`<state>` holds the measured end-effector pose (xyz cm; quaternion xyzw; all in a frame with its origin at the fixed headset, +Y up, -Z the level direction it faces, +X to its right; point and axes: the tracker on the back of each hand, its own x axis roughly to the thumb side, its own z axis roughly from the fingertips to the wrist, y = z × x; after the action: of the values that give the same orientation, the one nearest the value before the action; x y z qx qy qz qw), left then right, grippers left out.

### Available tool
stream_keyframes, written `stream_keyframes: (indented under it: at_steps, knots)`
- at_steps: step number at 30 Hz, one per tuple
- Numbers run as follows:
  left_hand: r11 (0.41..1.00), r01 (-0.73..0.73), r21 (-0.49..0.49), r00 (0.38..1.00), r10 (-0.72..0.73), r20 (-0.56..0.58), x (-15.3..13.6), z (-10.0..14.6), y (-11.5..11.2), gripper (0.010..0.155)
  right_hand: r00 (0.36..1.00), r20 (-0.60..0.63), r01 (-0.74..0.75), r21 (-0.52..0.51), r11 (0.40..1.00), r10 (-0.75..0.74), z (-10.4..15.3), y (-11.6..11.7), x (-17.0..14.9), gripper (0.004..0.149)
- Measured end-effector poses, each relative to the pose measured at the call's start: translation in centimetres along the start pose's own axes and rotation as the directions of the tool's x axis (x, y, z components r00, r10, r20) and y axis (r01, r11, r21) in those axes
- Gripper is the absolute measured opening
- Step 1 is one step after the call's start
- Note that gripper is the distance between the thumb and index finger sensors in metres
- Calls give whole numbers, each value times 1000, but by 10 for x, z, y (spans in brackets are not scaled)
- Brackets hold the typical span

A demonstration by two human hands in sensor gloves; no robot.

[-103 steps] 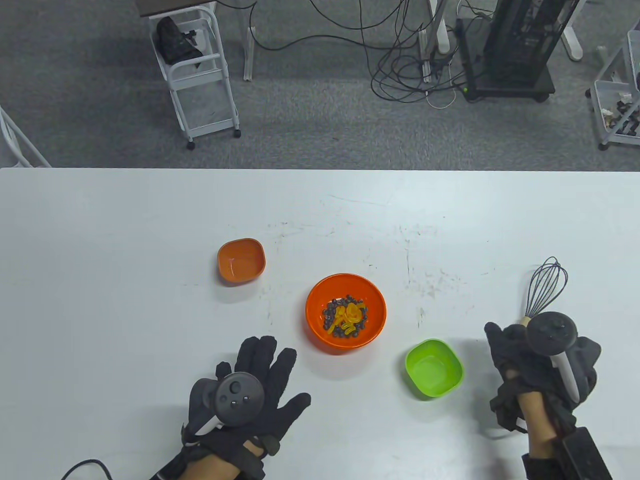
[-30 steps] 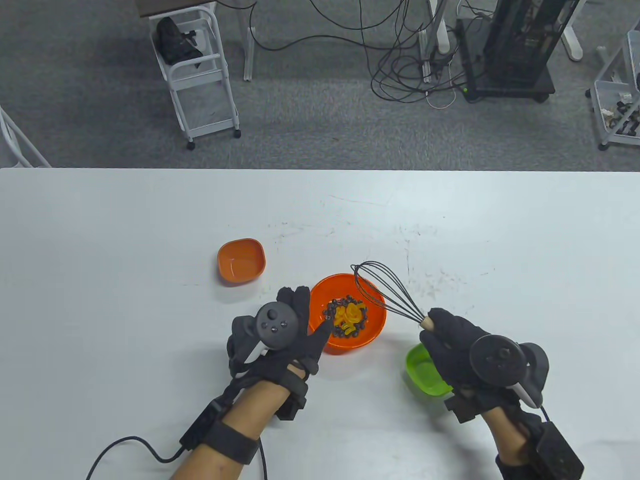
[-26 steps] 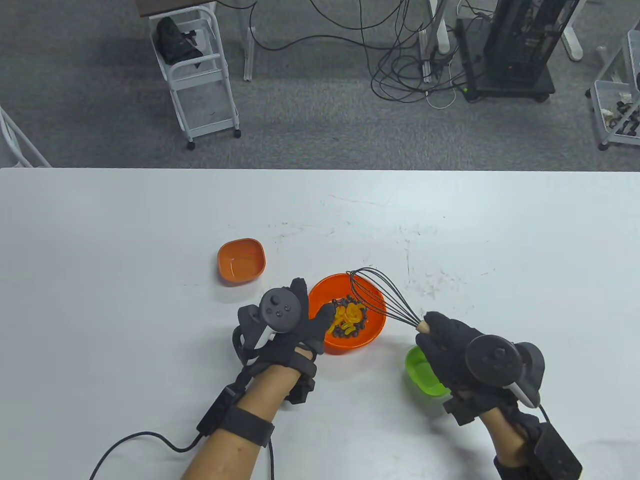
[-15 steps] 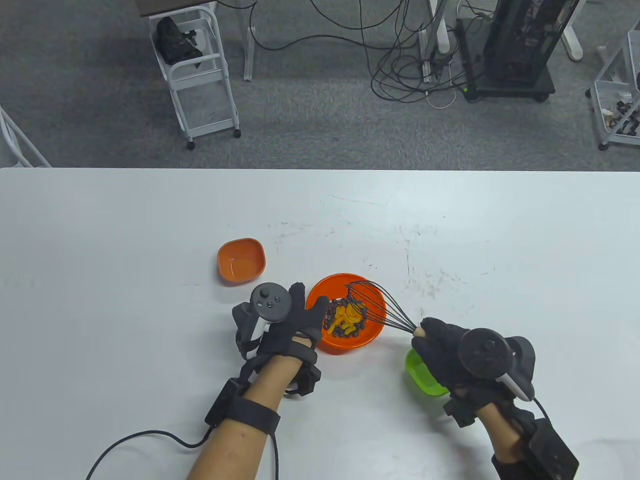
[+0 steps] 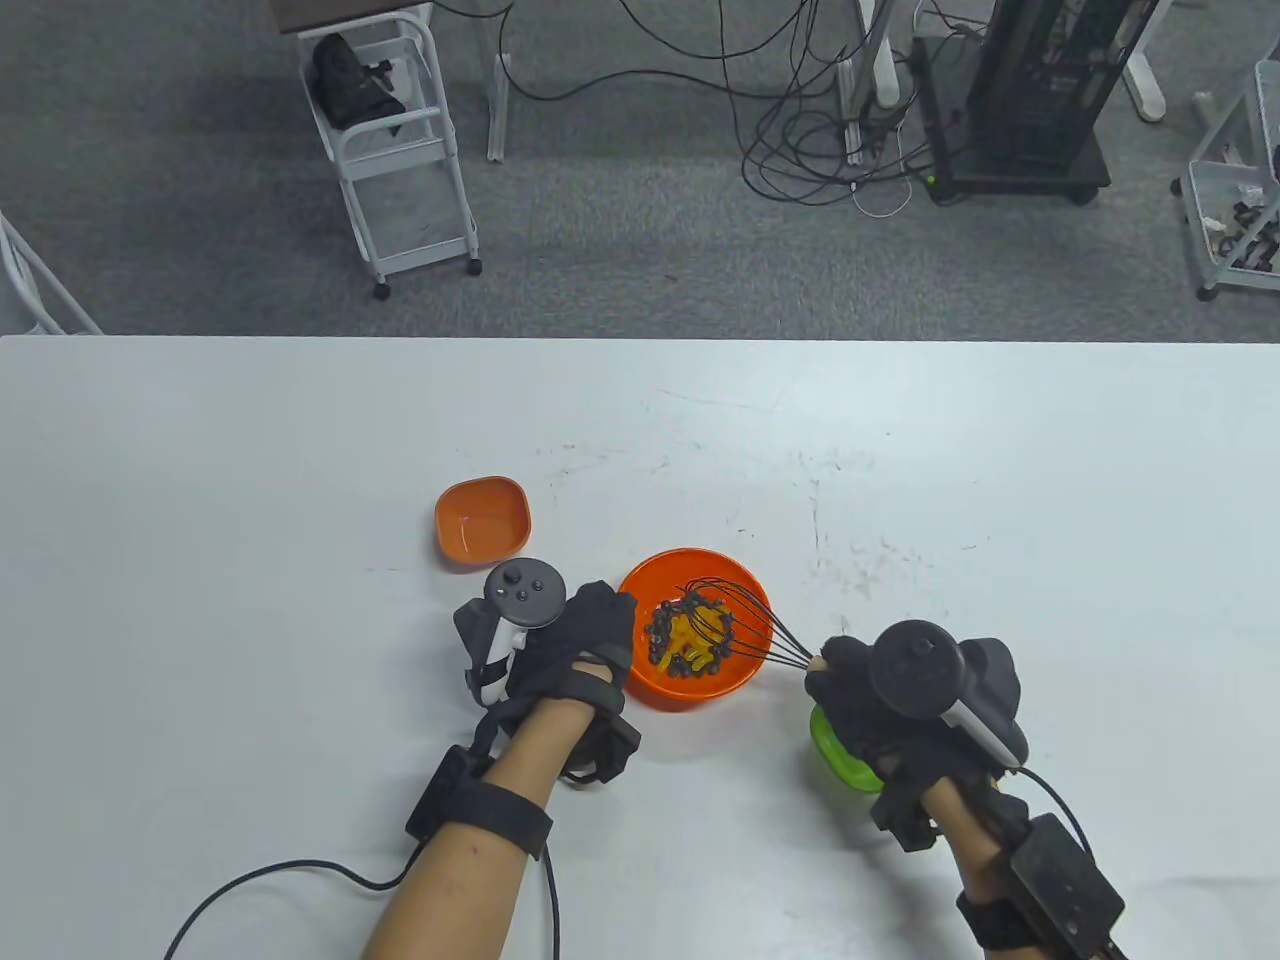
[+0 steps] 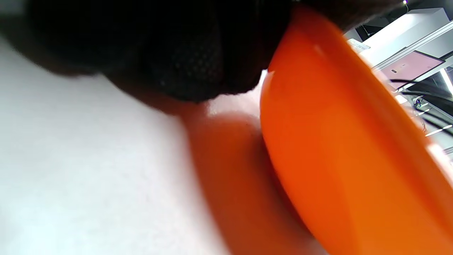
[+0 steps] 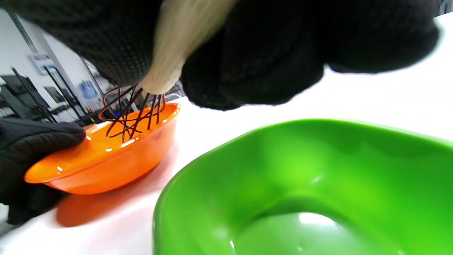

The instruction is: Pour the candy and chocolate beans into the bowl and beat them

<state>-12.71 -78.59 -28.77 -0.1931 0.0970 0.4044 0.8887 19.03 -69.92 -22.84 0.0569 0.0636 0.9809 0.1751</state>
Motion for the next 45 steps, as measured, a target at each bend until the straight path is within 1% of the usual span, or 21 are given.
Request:
stream_keyframes:
  at_steps: [3,5,7,10,12,14,15,19,21,23,28,30,32,34,36,41,42,44,45]
  knots:
    - [1000,15,-2,1000,-15,16,0,-1,-1,49,998,-61,-23,-9,1000,23,-9,0,8,56]
    - [1000,1,-17,1000,0,16,-1,-3,-1,49,997,-81,-10,1,1000,10,-15,2,14,56]
    - [999,-15,-30,1000,16,19,-2,-4,-2,48,997,-70,16,11,1000,-15,-22,8,20,56]
    - [997,-52,-48,999,53,14,-6,-6,0,49,999,-41,35,20,999,-35,-24,14,24,56]
    - [996,-72,-57,997,72,12,-7,-7,0,48,998,-7,65,52,997,-65,-24,16,26,55]
    - [996,-69,-56,998,70,9,-7,-7,0,48,998,14,55,70,996,-57,-22,13,28,54]
    - [996,-66,-54,998,66,8,-7,-7,0,48,999,25,42,65,997,-43,-20,10,29,54]
    - [997,-63,-50,998,63,4,-7,-6,0,48,999,41,-25,102,994,21,-18,-2,30,53]
    - [997,-58,-44,998,58,-1,-7,-6,0,48,995,19,-96,77,992,94,-16,-11,29,53]
    - [998,-50,-40,999,50,0,-6,-6,-1,48,993,-20,-114,41,993,115,-15,-15,25,53]
    - [998,-42,-45,999,42,10,-5,-6,-1,48,987,-92,-133,-25,991,131,-15,-9,23,55]
    - [998,-42,-48,999,43,11,-5,-6,-1,48,989,-107,-103,-30,994,100,-18,-2,23,55]
    - [997,-50,-54,999,50,9,-6,-7,-1,48,994,-110,-8,-25,1000,5,-22,7,21,55]
    - [996,-58,-60,998,59,10,-7,-7,-1,47,994,-92,61,10,998,-60,-25,14,22,55]
    - [996,-67,-64,998,68,11,-7,-7,-1,47,996,-59,65,44,997,-62,-26,17,27,55]
    - [996,-72,-58,997,73,5,-8,-7,0,47,1000,2,1,108,994,-1,-17,5,38,54]
    - [996,-71,-56,997,72,4,-8,-7,0,47,1000,5,-10,108,994,10,-15,2,39,54]
    - [996,-68,-51,998,68,2,-8,-7,-1,48,996,-11,-90,98,991,91,-11,-8,40,53]
    - [997,-56,-52,998,57,8,-6,-6,-2,48,994,-19,-106,72,992,107,-10,-12,40,53]
